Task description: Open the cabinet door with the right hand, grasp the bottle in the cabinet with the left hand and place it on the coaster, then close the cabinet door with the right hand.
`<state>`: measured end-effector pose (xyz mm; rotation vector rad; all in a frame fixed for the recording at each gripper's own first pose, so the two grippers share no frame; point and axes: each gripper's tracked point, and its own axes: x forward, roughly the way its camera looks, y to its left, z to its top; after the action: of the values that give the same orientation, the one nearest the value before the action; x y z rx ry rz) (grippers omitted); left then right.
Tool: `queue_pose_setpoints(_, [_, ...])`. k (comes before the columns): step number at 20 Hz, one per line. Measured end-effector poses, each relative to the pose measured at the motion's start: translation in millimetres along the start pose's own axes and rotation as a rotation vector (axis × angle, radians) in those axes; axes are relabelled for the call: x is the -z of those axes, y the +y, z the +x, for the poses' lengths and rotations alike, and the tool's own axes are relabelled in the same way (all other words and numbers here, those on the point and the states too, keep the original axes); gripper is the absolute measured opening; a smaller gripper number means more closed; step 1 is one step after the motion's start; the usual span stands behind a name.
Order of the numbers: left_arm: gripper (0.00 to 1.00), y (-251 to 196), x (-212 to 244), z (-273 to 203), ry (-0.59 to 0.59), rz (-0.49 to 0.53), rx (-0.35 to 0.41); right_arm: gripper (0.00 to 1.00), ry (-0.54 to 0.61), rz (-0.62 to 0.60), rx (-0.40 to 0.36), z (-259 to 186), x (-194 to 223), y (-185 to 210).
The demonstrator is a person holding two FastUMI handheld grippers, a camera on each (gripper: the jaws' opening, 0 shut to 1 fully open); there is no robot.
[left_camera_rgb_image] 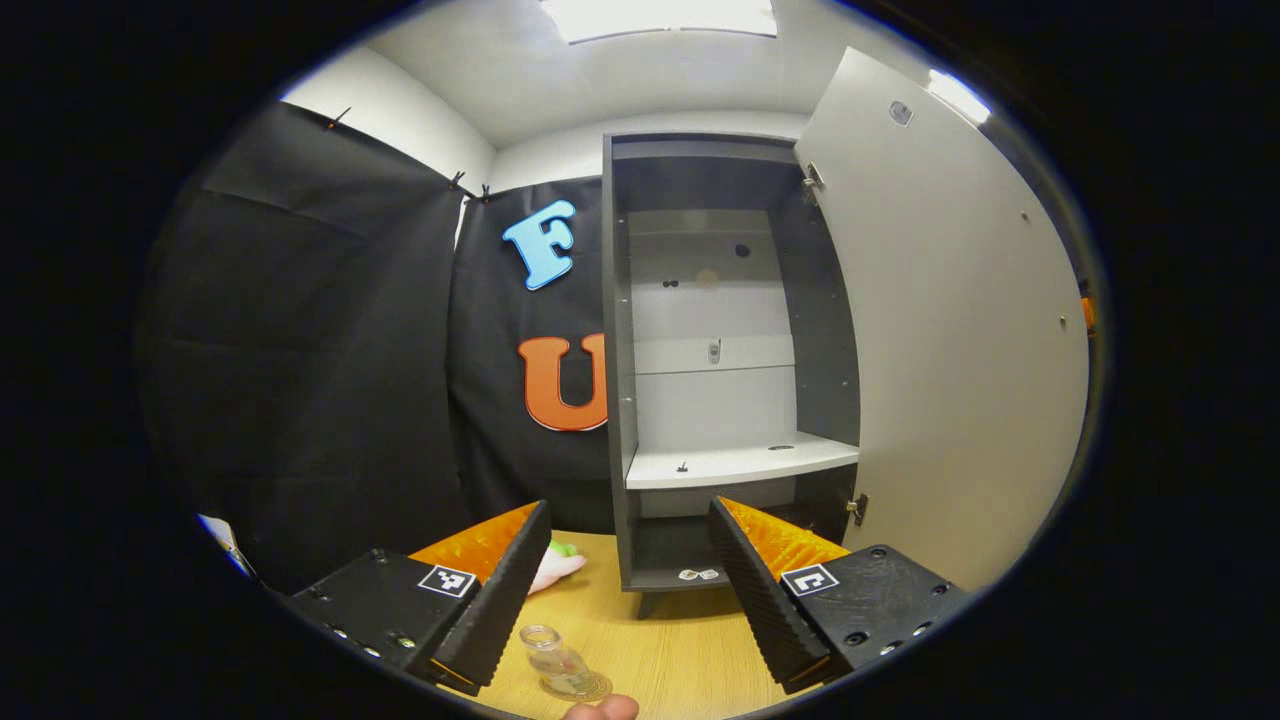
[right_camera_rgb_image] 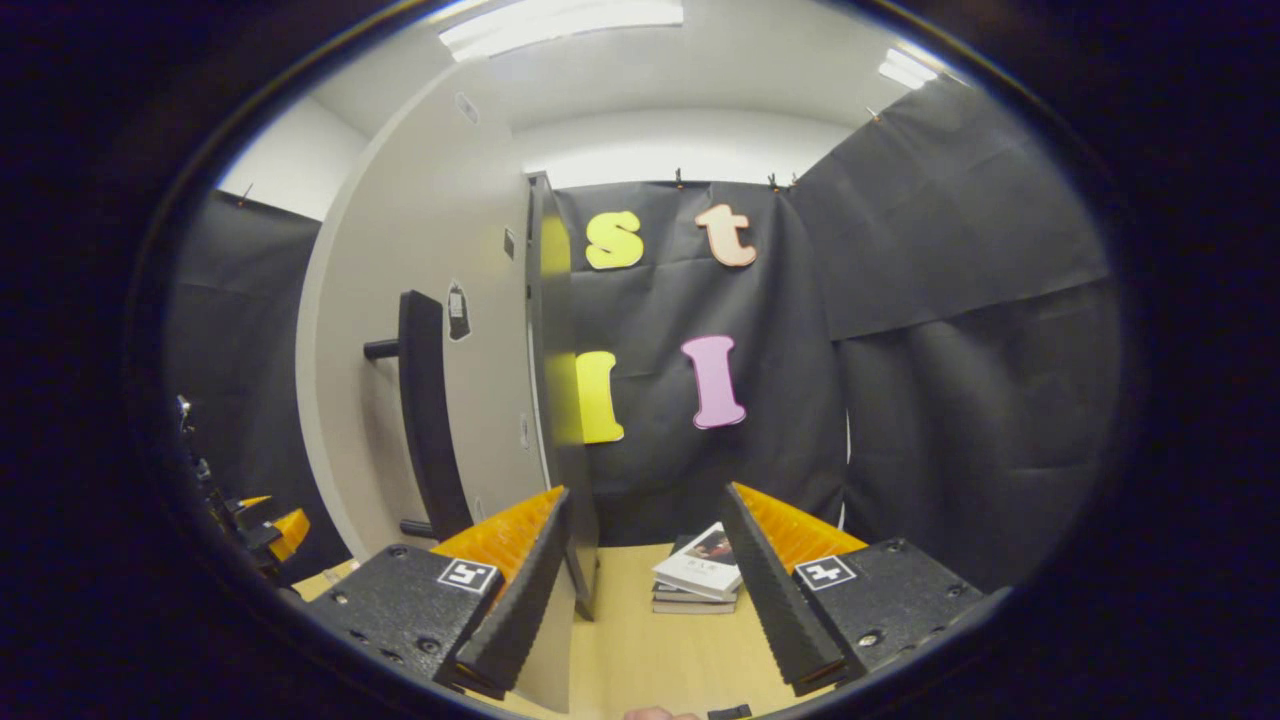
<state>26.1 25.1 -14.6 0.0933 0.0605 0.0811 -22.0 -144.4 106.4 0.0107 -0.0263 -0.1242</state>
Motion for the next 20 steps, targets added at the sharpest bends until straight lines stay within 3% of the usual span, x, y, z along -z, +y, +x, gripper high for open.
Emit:
queue_pose_setpoints(3, [0.95,-5.6,5.1,-3.1,0.011,-0.007,0.021,0.92,0.004,-0.009,-0.074,-0.5,1.1,19.7])
queue_pose_setpoints(6, [0.95,-6.5,9.0,-4.8,0.015,-0.004,0.022,0.90,0.006,-0.036,-0.073,-0.2,-1.7,19.2])
queue_pose_setpoints(7, [0.95,-8.5,9.5,-4.0,0.017,-0.008,0.027,0.84,0.004,-0.042,-0.066,-2.5,-1.3,17.8])
queue_pose_setpoints(8, [0.95,-10.0,10.6,-3.3,0.019,-0.011,0.033,0.84,-0.001,-0.038,-0.061,-1.2,-2.2,17.9])
queue_pose_setpoints(9, [0.95,-11.7,11.0,-3.2,0.019,-0.011,0.038,0.90,0.003,-0.026,-0.059,-1.7,-0.6,18.8])
queue_pose_setpoints(13, [0.95,-15.3,15.9,-3.7,0.035,-0.011,0.068,0.90,-0.001,0.004,-0.057,-4.0,0.6,28.9])
queue_pose_setpoints(20, [0.95,-11.0,24.0,-10.3,0.039,-0.015,0.088,0.90,-0.012,-0.004,-0.175,-3.2,4.9,82.8])
